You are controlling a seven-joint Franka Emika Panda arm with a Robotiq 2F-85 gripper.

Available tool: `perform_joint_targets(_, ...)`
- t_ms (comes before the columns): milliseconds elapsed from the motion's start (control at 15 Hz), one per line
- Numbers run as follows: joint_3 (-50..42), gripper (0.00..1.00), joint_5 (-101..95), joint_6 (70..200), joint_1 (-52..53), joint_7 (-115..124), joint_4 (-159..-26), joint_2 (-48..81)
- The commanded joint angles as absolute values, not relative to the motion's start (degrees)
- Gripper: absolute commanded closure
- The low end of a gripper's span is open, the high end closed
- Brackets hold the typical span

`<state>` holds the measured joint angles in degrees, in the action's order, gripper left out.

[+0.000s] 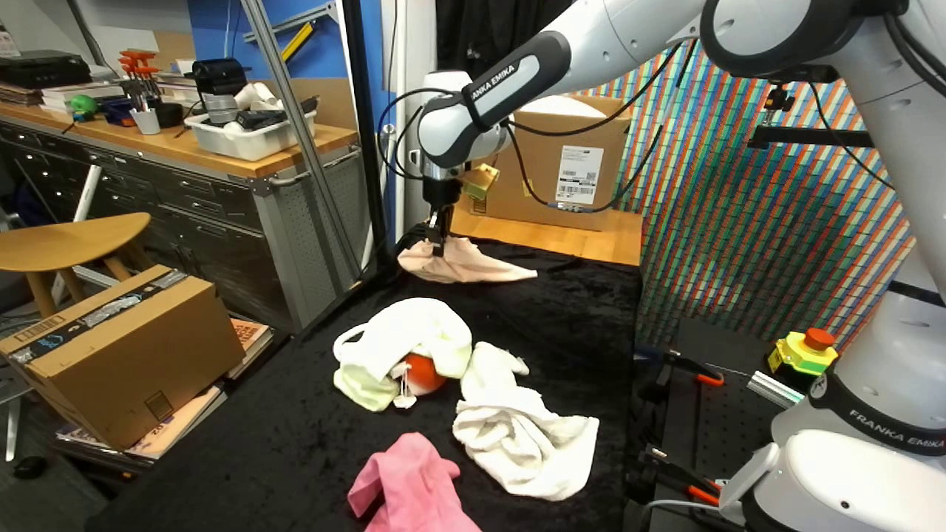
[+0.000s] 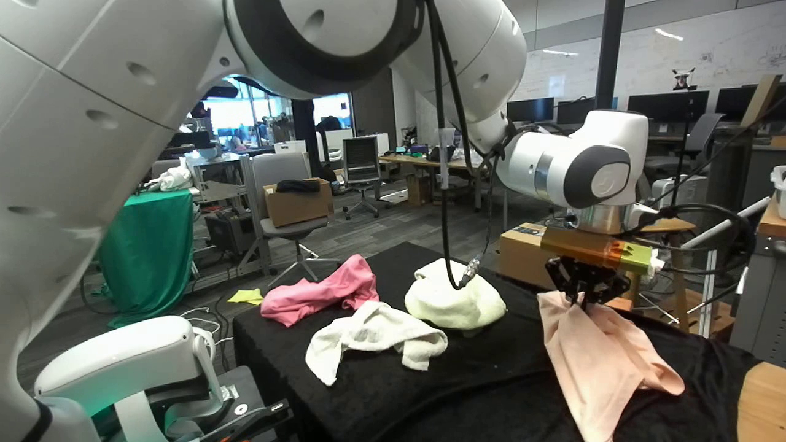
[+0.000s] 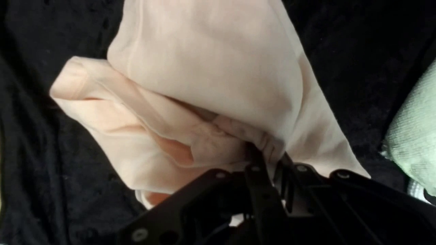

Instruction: Pile the items on the black tablecloth together.

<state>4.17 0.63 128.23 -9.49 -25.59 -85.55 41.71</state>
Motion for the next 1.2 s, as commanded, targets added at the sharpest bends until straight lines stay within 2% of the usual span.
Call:
perform_joint_targets(0,3.4,0.89,-0.7,129.5,-8.7,-25.1,-92.9,33.4)
perform_joint_targets(667,4.8,0.89,-0.3,124.9,-3.3,-22.1,-107.5,14.7)
perform_joint_targets(1133,7.4,0.90,0.0,128.1,4.2,-11.9,-111.5,9.3)
